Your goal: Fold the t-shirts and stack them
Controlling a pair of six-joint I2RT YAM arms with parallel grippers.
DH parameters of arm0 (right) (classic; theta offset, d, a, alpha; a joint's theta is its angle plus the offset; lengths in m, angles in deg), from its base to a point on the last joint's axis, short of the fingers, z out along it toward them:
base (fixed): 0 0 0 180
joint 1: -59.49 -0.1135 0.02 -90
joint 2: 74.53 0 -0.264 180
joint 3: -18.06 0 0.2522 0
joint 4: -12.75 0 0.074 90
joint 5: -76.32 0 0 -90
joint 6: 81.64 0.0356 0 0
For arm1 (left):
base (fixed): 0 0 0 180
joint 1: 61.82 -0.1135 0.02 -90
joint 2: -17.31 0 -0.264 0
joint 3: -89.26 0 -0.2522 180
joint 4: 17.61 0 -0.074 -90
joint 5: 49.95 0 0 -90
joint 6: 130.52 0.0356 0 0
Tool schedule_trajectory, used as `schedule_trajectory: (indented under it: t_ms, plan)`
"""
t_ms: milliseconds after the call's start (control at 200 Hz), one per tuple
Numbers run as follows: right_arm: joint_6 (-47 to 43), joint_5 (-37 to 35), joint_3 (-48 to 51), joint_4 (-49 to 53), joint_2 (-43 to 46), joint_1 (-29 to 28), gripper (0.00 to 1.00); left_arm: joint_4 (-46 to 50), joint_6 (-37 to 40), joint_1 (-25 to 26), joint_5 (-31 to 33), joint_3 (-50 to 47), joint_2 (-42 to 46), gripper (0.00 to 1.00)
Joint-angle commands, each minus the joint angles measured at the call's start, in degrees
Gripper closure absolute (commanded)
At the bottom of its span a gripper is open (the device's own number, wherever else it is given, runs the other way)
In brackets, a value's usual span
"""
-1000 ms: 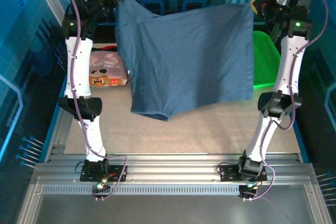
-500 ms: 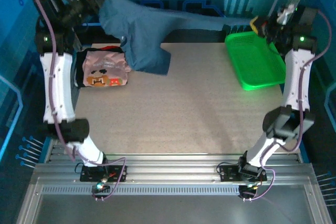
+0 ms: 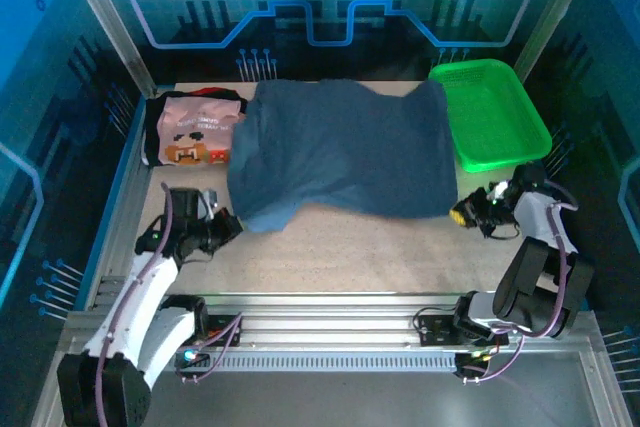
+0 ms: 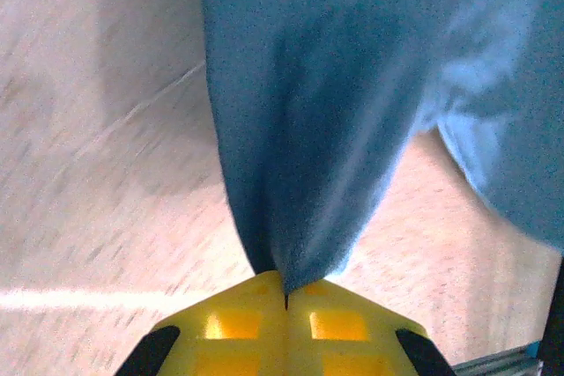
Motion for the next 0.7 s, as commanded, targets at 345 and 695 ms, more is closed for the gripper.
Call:
schedule_trajectory:
  t_ms: [345, 695]
  plan:
    - [-1.3, -8.5, 2.6, 4.1, 3.7, 1.7, 0.34, 14.9, -14.5, 1.8, 12.3, 4.9, -6.0, 0.19]
    - [0.4, -11.1, -9.3, 14.9, 14.3, -1.0, 0.2, 21.2, -9.7, 1.8, 20.8, 24.0, -10.5, 0.01]
